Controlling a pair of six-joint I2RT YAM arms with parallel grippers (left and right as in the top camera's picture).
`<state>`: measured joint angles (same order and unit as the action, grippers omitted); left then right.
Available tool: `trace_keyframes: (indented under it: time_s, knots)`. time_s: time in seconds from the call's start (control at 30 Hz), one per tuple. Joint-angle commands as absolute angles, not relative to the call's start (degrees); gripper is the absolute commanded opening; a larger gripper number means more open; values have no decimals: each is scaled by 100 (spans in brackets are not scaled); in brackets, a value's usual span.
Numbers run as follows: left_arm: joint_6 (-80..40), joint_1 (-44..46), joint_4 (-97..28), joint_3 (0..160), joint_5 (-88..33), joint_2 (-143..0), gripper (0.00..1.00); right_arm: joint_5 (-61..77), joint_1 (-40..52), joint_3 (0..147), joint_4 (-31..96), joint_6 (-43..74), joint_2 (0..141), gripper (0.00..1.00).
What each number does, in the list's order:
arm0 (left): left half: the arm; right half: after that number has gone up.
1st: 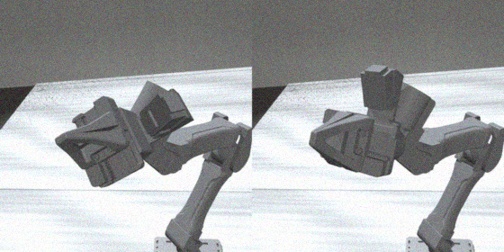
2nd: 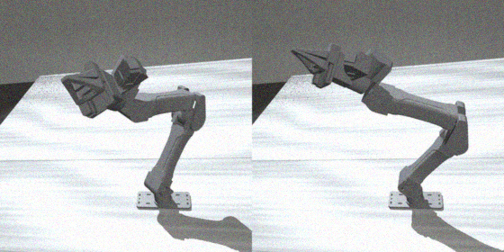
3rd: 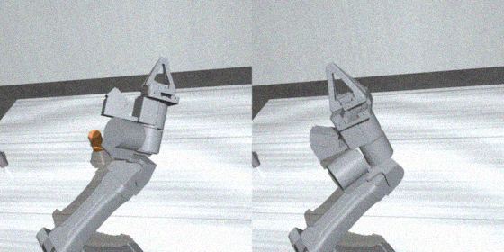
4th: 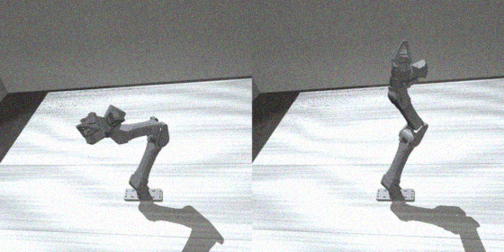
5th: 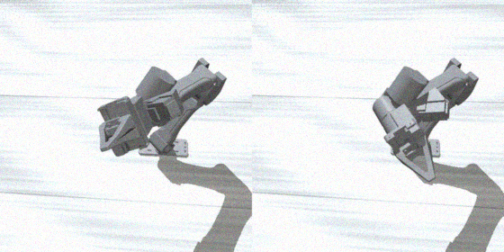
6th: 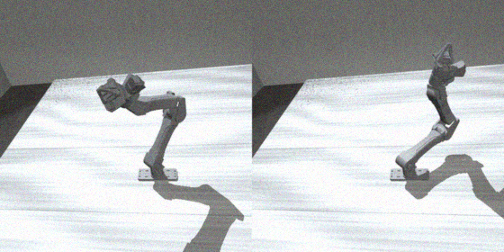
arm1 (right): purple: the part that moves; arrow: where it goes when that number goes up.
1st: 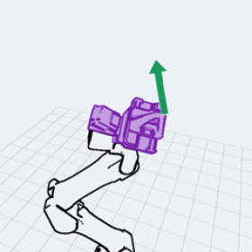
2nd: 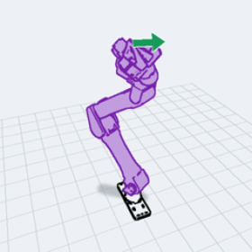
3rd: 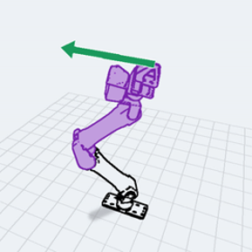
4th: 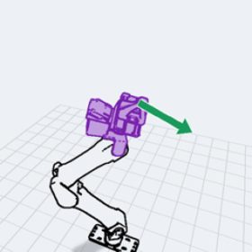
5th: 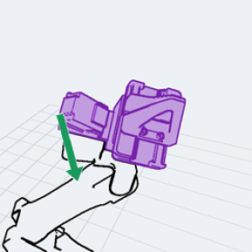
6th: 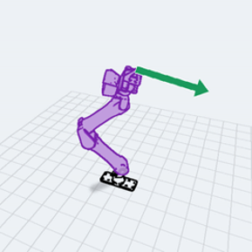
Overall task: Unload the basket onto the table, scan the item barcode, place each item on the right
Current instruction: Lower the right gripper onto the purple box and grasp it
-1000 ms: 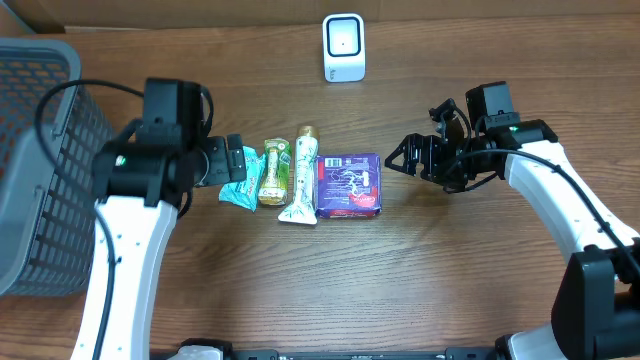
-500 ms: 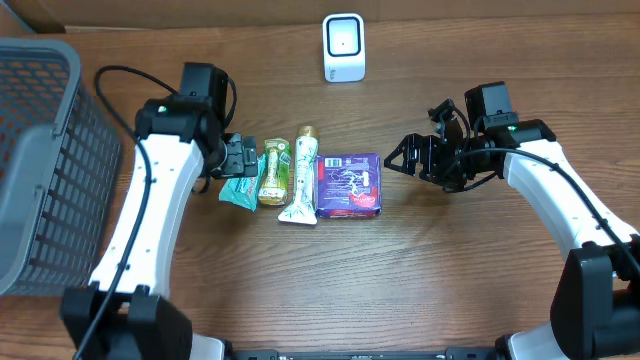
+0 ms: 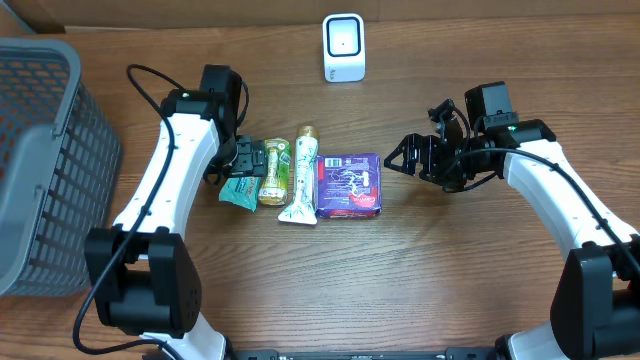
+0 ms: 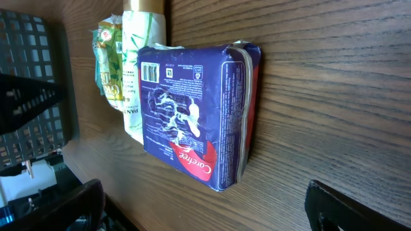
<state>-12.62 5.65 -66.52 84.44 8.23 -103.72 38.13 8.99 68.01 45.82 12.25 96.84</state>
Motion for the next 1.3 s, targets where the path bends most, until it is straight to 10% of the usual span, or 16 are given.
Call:
trace_keyframes:
  time_s: [0.0, 1.27]
  knots:
    - [-1020, 574, -6517, 8414, 738, -10431, 99, 3868, 904, 6770, 4552, 1243, 9723, 100]
    - [449, -1048, -6141, 8414, -620, -10283, 100, 3802, 906, 6755, 4458, 1264, 9727, 100]
